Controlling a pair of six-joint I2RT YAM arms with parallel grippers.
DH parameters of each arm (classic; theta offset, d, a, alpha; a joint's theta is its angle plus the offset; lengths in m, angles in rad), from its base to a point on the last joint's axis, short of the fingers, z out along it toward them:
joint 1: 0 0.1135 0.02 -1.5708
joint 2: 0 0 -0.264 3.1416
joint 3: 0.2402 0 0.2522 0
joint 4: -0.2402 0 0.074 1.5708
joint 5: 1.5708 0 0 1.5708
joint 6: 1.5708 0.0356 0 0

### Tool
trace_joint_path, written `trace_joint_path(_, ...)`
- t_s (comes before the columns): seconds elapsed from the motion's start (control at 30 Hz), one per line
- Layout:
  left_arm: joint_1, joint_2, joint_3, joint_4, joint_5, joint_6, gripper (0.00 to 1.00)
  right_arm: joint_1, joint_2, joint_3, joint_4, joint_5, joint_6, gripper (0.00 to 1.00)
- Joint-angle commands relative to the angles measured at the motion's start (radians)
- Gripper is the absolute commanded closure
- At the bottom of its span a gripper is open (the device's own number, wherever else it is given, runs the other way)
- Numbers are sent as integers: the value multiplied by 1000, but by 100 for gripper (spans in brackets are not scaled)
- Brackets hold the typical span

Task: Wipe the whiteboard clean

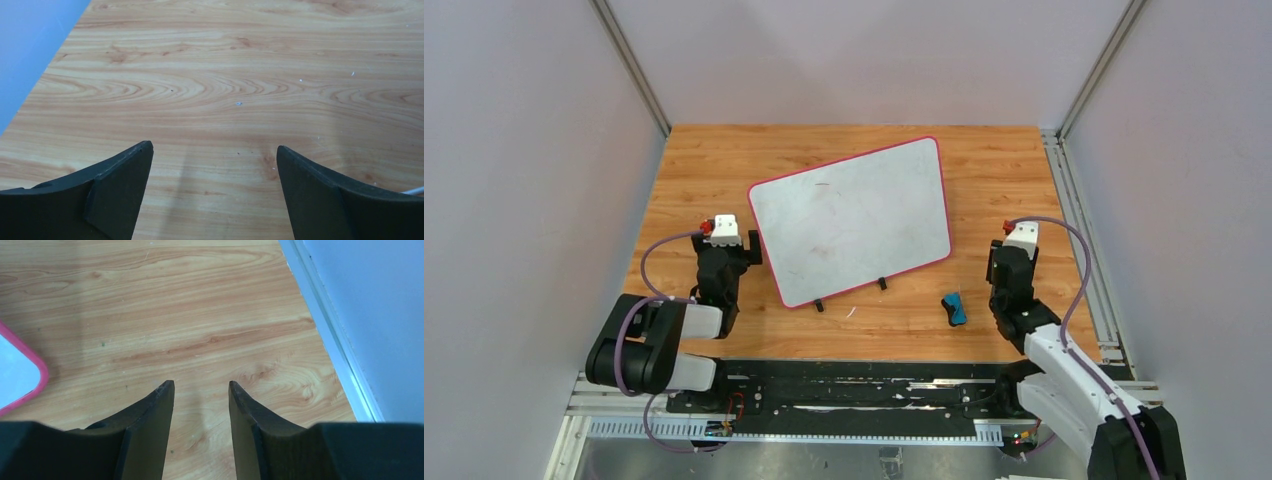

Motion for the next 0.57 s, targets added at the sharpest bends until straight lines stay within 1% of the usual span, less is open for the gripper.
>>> trace_joint_path(0.0, -4, -2, 10, 53, -32, 9, 2, -7, 41, -30, 210, 74, -90, 53)
trace_joint_path(0.03, -4, 8, 4, 78, -32, 13, 2, -7, 64, -27, 220, 86, -77, 49)
trace_joint_path(0.1, -4, -4, 10, 43, -32, 8, 2, -7, 117, -1, 216, 139, -57, 45)
trace_joint_path(0.17, -4, -3, 11, 47, -32, 9, 2, -7, 187, 57, 159, 216, 10, 40)
trace_joint_path(0.2, -4, 2, 8, 59, -32, 10, 2, -7, 220, 97, 104, 254, 51, 40)
trace_joint_path(0.27, -4, -1, 9, 53, -32, 9, 2, -6, 296, 191, -71, 342, 234, 36)
trace_joint_path(0.3, -4, -1, 10, 50, -32, 8, 2, -7, 336, 230, -134, 359, 263, 38)
trace_joint_path(0.33, -4, 0, 9, 54, -32, 9, 2, -3, 370, 267, -181, 362, 273, 47)
trace_joint_path(0.37, -4, 0, 9, 54, -32, 8, 2, 10, 395, 292, -196, 385, 265, 52)
trace_joint_path(0.4, -4, -1, 9, 53, -32, 8, 2, 36, 405, 288, -164, 423, 231, 56)
trace_joint_path(0.47, -4, -1, 10, 54, -32, 8, 2, 82, 411, 277, -97, 482, 187, 57)
trace_joint_path(0.53, -4, -1, 10, 54, -32, 9, 2, 89, 405, 273, -109, 499, 205, 53)
